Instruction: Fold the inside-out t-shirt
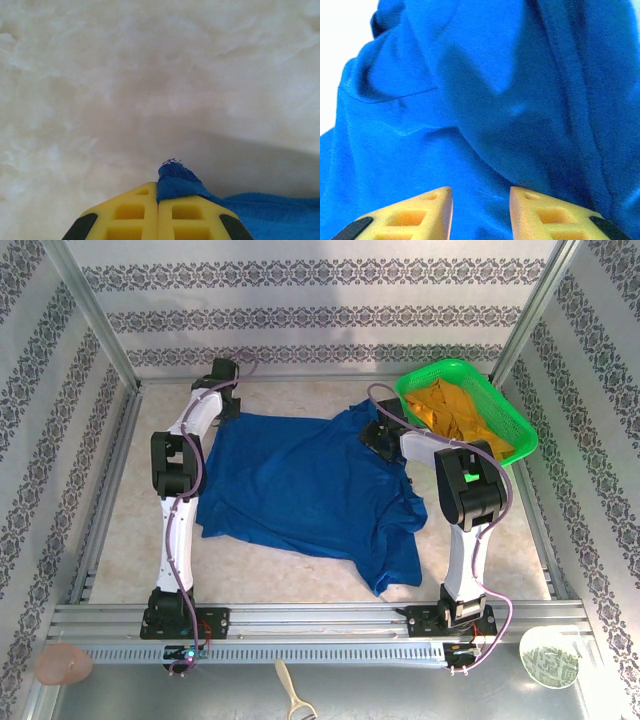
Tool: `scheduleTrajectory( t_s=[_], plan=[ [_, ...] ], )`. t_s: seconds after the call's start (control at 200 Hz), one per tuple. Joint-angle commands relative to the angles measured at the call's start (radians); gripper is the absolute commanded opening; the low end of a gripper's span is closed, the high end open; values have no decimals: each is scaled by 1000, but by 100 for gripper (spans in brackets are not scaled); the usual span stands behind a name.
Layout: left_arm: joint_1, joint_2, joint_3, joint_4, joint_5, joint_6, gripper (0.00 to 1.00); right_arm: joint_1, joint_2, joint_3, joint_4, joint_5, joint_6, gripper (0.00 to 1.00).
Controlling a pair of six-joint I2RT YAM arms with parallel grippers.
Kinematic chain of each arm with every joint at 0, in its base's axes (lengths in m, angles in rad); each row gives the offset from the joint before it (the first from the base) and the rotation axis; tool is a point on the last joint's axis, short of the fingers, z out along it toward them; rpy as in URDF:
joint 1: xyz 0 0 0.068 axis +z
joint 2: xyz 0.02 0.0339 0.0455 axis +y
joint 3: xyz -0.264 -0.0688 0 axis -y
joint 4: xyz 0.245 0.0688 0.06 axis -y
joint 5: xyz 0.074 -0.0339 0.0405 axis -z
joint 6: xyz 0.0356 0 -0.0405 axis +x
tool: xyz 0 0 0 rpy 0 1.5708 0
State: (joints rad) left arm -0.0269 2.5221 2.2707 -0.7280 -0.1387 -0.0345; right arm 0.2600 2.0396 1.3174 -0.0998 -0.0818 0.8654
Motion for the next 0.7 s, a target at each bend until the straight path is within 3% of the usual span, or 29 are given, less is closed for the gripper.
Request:
scheduleTrajectory(
  t_s=[0.0,0.11,0.19,0.33,0.38,0.405,0.43,0.61,0.694],
  plan=[
    [79,-25,72,-75,285,-156,0,8,27,2,-63,59,30,36],
    [176,-59,8,72,669,-397,0,6,27,2,-81,76,39,34],
    [218,-108,-124,258,798,-548,0,2,28,0,-90,84,42,34],
    [266,-136,-265,436,824,-692,0,4,31,2,-107,106,45,33],
    [282,-134,-296,479,816,-734,12,1,31,0,-107,110,47,33],
    [288,-134,-309,496,807,-750,24,2,31,-1,-107,111,49,33],
    [295,-131,-319,515,802,-765,30,2,30,-2,-108,111,50,33],
    [309,-166,-325,504,798,-730,48,-4,32,26,-85,56,10,33],
    [310,-256,-381,465,772,-676,50,-4,12,46,-51,-15,-37,33]
  ],
)
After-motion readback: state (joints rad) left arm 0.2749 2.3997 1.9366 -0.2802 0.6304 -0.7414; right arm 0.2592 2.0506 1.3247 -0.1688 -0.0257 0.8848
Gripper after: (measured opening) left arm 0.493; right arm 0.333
